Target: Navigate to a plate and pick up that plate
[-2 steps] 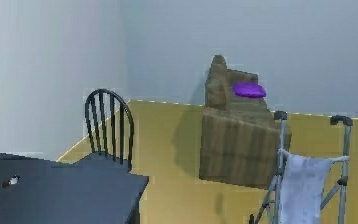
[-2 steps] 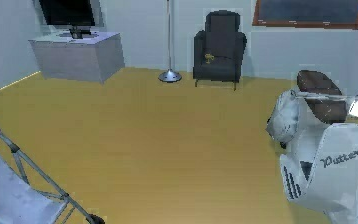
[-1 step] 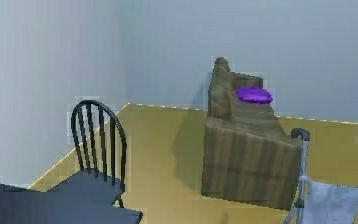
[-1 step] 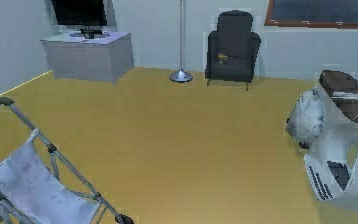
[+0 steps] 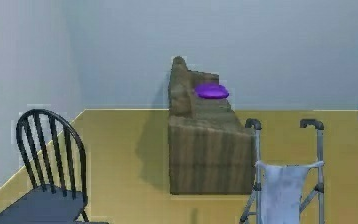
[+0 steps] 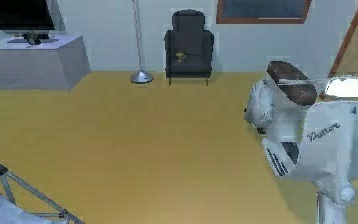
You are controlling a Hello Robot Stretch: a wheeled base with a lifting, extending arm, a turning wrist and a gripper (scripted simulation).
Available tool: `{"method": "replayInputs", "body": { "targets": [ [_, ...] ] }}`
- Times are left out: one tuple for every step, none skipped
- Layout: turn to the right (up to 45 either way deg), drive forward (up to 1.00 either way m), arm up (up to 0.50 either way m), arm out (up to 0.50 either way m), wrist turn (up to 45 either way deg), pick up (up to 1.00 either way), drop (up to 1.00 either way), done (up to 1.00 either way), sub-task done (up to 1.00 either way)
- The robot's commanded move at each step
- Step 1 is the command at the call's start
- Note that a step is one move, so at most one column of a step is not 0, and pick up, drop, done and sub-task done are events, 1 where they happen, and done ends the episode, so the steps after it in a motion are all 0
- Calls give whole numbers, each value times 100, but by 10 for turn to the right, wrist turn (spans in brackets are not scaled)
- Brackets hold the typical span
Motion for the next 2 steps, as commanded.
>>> {"method": "replayInputs", "body": {
  "targets": [
    [0,60,0,0,0,0,0,0,0],
    [-330,0,0,0,0,0,0,0,0]
  ]
}}
